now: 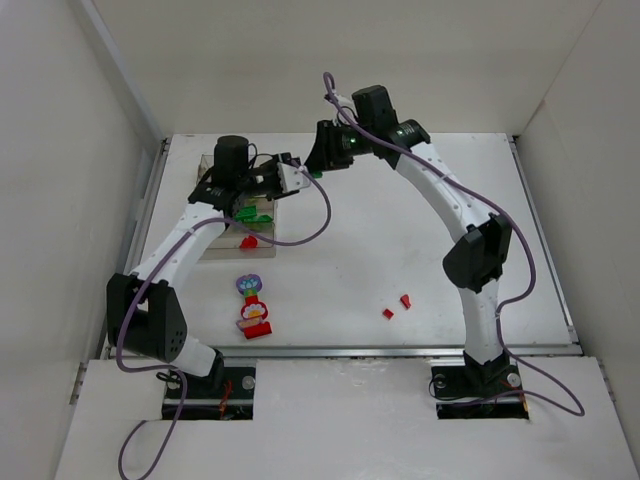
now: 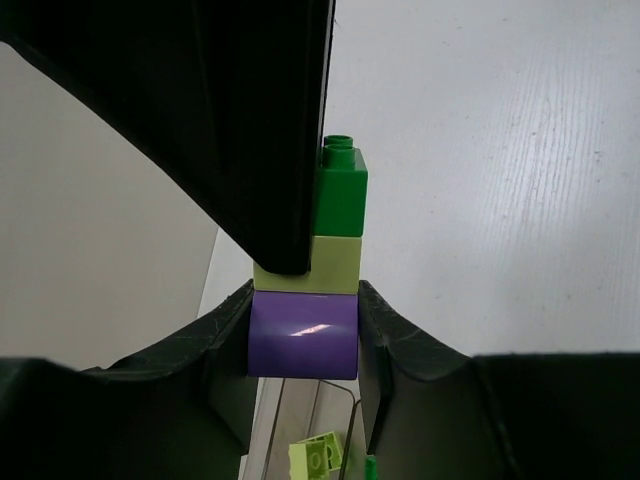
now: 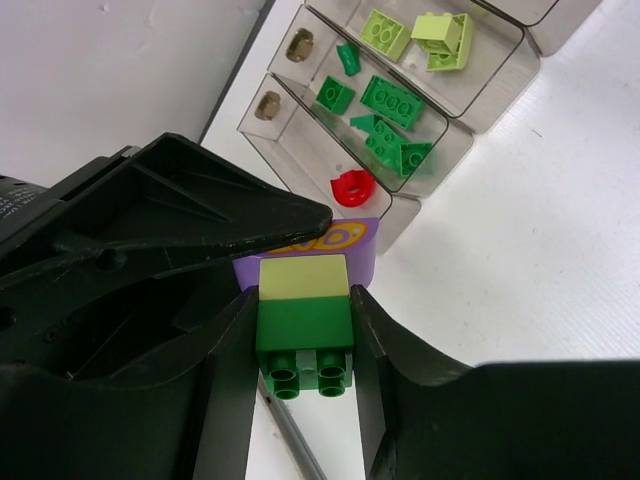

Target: Sort the legos into containers by color

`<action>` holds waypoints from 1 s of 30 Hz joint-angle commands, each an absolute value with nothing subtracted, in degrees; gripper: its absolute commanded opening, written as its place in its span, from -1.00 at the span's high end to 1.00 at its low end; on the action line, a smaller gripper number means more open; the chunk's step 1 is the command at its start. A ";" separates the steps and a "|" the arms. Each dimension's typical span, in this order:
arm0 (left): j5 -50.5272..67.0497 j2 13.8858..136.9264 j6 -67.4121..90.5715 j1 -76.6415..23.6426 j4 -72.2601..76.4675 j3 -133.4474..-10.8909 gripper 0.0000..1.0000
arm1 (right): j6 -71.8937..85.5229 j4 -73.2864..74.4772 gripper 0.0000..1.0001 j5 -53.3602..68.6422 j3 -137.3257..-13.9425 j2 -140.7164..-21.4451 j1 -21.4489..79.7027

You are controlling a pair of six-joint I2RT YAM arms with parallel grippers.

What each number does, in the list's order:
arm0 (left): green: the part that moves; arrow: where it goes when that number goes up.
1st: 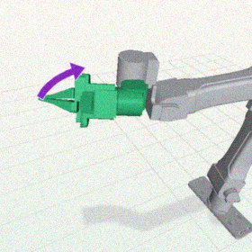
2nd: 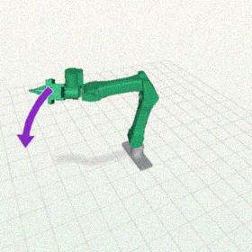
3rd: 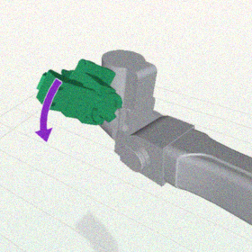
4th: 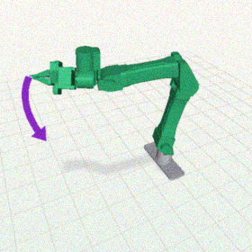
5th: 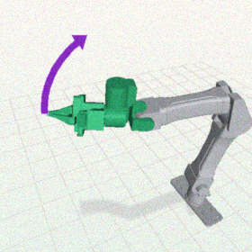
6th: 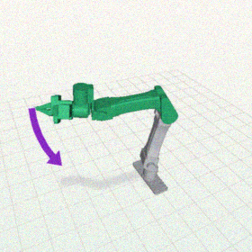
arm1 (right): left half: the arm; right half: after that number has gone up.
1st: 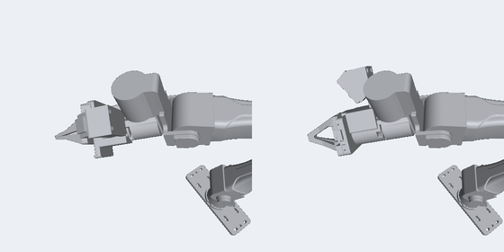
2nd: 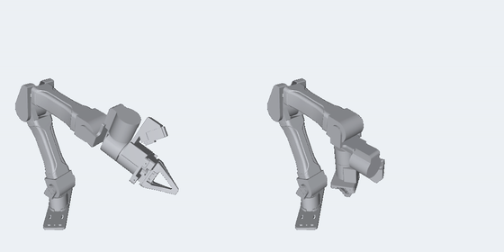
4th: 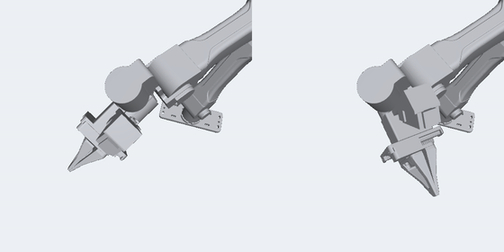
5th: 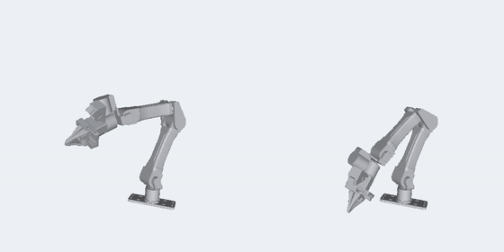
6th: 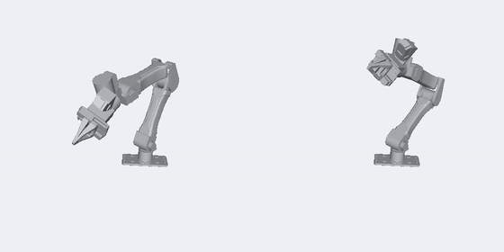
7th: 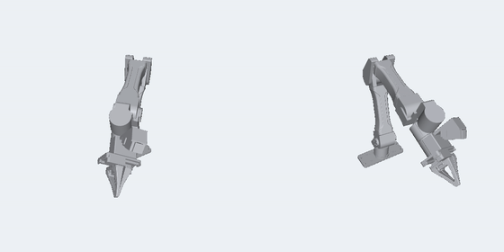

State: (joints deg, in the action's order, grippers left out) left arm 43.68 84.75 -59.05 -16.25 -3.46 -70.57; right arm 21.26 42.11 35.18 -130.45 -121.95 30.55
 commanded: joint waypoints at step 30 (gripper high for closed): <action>25.31 122.26 -34.72 1.23 -3.52 -101.16 1.00 | 31.73 30.06 1.00 35.95 -133.33 -129.81 20.57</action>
State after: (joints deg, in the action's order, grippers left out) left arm 25.08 122.15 -36.75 1.50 -3.49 -97.93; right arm 30.30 33.85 35.57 -130.78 -130.67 21.32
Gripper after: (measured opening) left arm 0.333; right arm 0.428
